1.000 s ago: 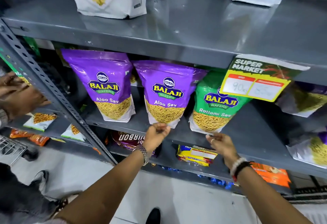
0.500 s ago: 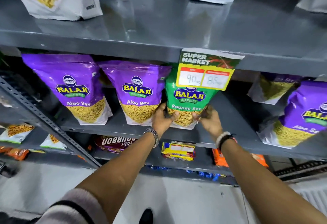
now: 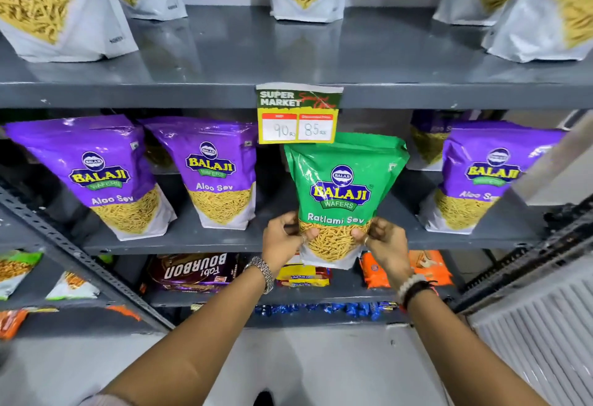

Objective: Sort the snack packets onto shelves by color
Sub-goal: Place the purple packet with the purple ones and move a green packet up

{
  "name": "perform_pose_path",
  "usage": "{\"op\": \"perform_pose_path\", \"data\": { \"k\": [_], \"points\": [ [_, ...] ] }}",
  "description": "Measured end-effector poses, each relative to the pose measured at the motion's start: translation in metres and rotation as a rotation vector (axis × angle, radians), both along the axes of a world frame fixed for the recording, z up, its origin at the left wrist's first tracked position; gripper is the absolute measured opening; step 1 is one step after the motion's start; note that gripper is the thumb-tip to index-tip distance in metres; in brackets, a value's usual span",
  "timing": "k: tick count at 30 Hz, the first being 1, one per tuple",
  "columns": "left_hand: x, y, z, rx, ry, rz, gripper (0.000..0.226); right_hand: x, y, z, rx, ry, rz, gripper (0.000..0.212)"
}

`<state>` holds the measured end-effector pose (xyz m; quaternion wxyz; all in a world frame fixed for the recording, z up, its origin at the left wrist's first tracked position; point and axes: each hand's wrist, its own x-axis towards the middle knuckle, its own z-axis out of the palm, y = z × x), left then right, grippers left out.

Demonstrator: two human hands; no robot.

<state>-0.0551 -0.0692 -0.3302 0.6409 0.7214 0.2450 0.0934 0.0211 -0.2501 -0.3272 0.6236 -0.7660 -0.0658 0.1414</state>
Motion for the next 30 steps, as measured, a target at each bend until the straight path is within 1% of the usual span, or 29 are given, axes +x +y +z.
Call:
{"op": "perform_pose_path", "data": {
  "k": [2,4,7,9,10,12,13,14,15,16,17,18,19,20,21,22,23,24,25,27,28,29,30],
  "points": [
    [-0.011,-0.017,0.011,0.028,-0.014,-0.036,0.042,-0.011,-0.022,0.012,0.004,-0.024,0.001,0.028],
    [-0.018,-0.029,0.022,0.057,-0.037,-0.070,0.039,-0.017,-0.039,0.023,0.009,-0.049,0.010,0.024],
    [-0.027,-0.053,0.053,0.080,-0.094,-0.128,0.031,-0.030,-0.072,0.053,-0.024,-0.133,-0.005,0.018],
    [-0.030,-0.067,0.072,0.073,-0.130,-0.169,0.032,-0.036,-0.093,0.074,-0.027,-0.188,-0.017,0.016],
    [-0.030,-0.074,0.083,0.072,-0.148,-0.182,0.037,-0.038,-0.104,0.086,-0.022,-0.208,-0.029,0.026],
    [-0.031,-0.087,0.104,0.061,-0.192,-0.206,0.045,-0.042,-0.124,0.112,-0.028,-0.246,-0.041,0.062],
    [-0.030,-0.093,0.117,0.052,-0.219,-0.217,0.045,-0.044,-0.132,0.127,-0.027,-0.267,-0.030,0.074],
    [-0.029,-0.099,0.129,0.039,-0.251,-0.228,0.040,-0.045,-0.137,0.141,-0.013,-0.296,-0.022,0.079],
    [-0.028,-0.103,0.144,0.036,-0.288,-0.234,0.035,-0.045,-0.141,0.158,-0.001,-0.335,-0.032,0.080],
    [-0.026,-0.107,0.159,0.037,-0.328,-0.240,0.032,-0.045,-0.143,0.175,0.009,-0.371,-0.041,0.075],
    [-0.024,-0.110,0.174,0.040,-0.366,-0.244,0.030,-0.044,-0.143,0.191,0.013,-0.403,-0.054,0.063],
    [-0.022,-0.110,0.189,0.045,-0.400,-0.245,0.029,-0.044,-0.142,0.208,0.026,-0.440,-0.059,0.046],
    [-0.020,-0.109,0.203,0.045,-0.426,-0.244,0.031,-0.041,-0.140,0.221,0.038,-0.470,-0.061,0.033],
    [-0.017,-0.107,0.218,0.053,-0.454,-0.240,0.036,-0.037,-0.138,0.234,0.043,-0.500,-0.072,0.028],
    [-0.015,-0.104,0.231,0.067,-0.478,-0.229,0.045,-0.034,-0.135,0.245,0.050,-0.522,-0.086,0.029],
    [-0.012,-0.101,0.243,0.095,-0.497,-0.210,0.052,-0.031,-0.131,0.257,0.056,-0.544,-0.087,0.034],
    [-0.008,-0.096,0.255,0.127,-0.520,-0.191,0.052,-0.025,-0.126,0.266,0.069,-0.567,-0.082,0.044],
    [-0.005,-0.092,0.265,0.157,-0.539,-0.176,0.048,-0.020,-0.120,0.275,0.063,-0.583,-0.092,0.050],
    [-0.001,-0.088,0.276,0.189,-0.552,-0.159,0.042,-0.018,-0.114,0.285,0.059,-0.598,-0.106,0.047],
    [0.005,-0.081,0.292,0.233,-0.570,-0.137,0.034,-0.010,-0.100,0.300,0.090,-0.622,-0.123,0.022],
    [0.008,-0.078,0.300,0.249,-0.577,-0.131,0.031,-0.006,-0.093,0.307,0.128,-0.621,-0.132,0.016],
    [0.011,-0.075,0.306,0.263,-0.581,-0.120,0.031,-0.001,-0.087,0.311,0.150,-0.615,-0.146,0.018],
    [0.015,-0.072,0.311,0.279,-0.583,-0.102,0.033,0.007,-0.080,0.315,0.161,-0.615,-0.160,0.035]
  ]
}}
